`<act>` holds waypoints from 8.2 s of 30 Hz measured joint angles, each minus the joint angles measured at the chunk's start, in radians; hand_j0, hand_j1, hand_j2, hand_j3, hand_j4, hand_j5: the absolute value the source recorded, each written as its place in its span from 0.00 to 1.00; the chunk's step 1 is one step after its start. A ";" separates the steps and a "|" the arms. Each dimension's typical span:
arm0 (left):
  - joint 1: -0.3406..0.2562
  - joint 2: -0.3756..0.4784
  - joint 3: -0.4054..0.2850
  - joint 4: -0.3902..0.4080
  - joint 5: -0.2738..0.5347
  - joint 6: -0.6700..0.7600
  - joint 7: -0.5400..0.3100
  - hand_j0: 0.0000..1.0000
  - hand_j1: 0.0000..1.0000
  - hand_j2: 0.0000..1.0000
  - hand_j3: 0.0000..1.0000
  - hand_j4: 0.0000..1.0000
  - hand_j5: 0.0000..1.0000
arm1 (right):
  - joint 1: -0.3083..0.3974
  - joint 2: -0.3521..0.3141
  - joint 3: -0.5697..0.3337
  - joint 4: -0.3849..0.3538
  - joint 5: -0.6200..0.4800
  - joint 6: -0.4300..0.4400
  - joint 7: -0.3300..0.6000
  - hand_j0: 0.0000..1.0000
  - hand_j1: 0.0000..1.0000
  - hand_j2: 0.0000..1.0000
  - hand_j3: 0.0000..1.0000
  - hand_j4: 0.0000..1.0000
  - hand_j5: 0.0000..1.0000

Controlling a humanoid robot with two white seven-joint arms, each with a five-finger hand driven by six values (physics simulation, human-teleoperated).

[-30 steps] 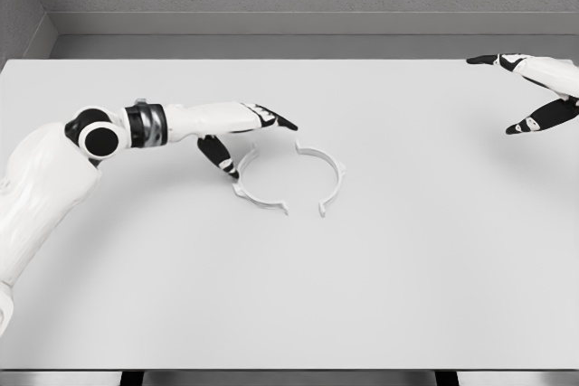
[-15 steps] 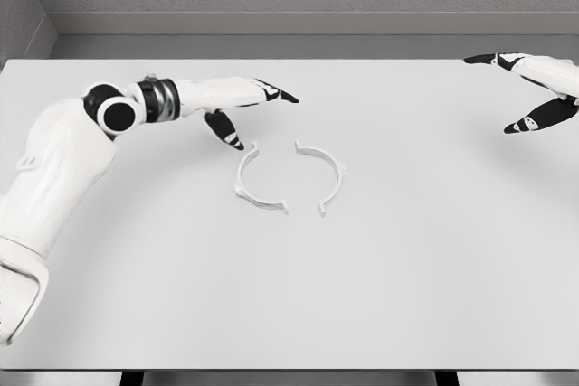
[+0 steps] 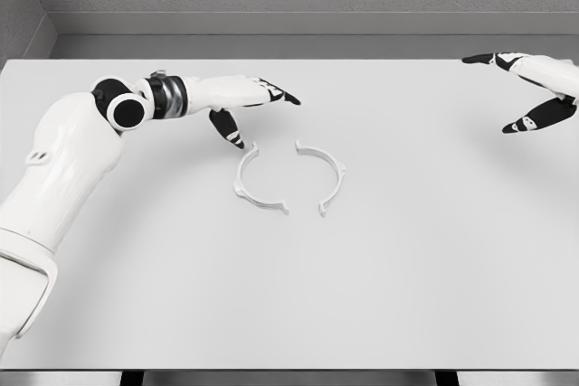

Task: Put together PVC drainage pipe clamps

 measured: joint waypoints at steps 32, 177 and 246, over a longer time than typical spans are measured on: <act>0.002 -0.062 -0.016 -0.014 -0.097 0.002 0.003 1.00 1.00 1.00 1.00 1.00 1.00 | 0.003 -0.002 0.000 -0.022 0.000 0.000 0.000 1.00 1.00 1.00 1.00 1.00 1.00; 0.137 0.023 0.011 -0.129 0.100 0.000 0.000 1.00 1.00 1.00 1.00 1.00 1.00 | 0.009 -0.001 0.003 -0.085 -0.001 0.000 0.000 1.00 1.00 1.00 1.00 1.00 1.00; 0.229 0.083 -0.033 -0.290 0.218 0.000 0.000 1.00 1.00 1.00 1.00 1.00 1.00 | 0.017 -0.003 0.005 -0.103 -0.002 0.000 0.000 1.00 1.00 1.00 1.00 1.00 1.00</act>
